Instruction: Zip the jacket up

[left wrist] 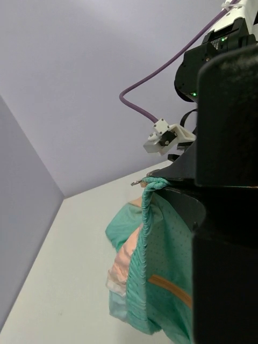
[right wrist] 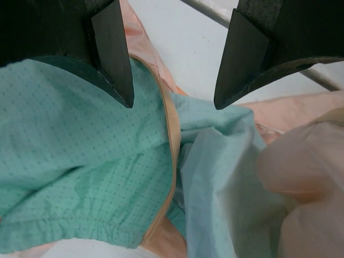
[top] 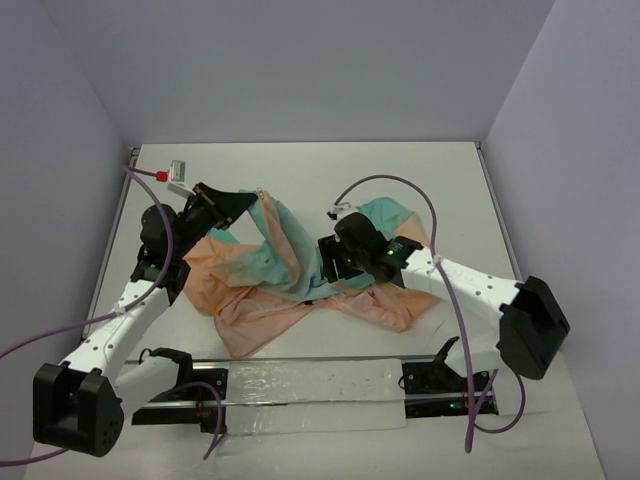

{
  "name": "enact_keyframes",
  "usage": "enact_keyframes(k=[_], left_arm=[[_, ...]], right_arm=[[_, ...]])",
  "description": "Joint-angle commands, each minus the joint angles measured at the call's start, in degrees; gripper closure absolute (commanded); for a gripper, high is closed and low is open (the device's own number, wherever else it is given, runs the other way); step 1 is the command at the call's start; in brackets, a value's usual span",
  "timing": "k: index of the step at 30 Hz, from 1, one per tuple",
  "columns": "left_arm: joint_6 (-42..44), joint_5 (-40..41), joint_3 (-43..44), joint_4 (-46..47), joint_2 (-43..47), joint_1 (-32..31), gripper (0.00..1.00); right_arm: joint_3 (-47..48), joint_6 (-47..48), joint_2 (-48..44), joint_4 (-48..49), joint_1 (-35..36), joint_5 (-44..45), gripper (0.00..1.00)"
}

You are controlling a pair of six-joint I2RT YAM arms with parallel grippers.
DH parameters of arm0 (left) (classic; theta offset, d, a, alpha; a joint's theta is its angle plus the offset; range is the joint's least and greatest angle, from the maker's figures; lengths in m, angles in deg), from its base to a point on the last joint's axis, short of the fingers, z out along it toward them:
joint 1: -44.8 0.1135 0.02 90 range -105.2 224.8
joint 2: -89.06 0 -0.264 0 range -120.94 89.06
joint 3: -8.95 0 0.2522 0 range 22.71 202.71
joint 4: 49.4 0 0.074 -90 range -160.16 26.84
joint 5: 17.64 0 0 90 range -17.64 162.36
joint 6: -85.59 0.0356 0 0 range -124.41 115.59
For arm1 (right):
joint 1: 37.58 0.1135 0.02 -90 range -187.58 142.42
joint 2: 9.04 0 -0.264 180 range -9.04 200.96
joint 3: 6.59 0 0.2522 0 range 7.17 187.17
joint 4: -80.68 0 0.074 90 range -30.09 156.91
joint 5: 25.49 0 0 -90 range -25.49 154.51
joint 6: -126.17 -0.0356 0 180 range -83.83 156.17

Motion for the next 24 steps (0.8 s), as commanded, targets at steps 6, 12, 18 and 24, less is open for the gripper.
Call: enact_keyframes(k=[6, 12, 18, 24], left_arm=[[4.5, 4.5, 4.0, -8.7, 1.6, 0.6, 1.0], [3.3, 3.5, 3.0, -7.1, 1.2, 0.6, 1.0], [4.0, 3.4, 4.0, -7.9, 0.6, 0.6, 1.0], [4.1, 1.6, 7.3, -7.9, -3.0, 0.6, 1.0]], right_arm=[[3.8, 3.4, 12.1, 5.0, 0.6, -1.7, 0.42], [3.1, 1.5, 13.4, 4.9, 0.6, 0.7, 0.72], [3.0, -3.7, 1.2, 2.8, -3.5, 8.7, 1.0], [0.7, -6.5, -17.6, -5.3, -11.3, 20.2, 1.0]])
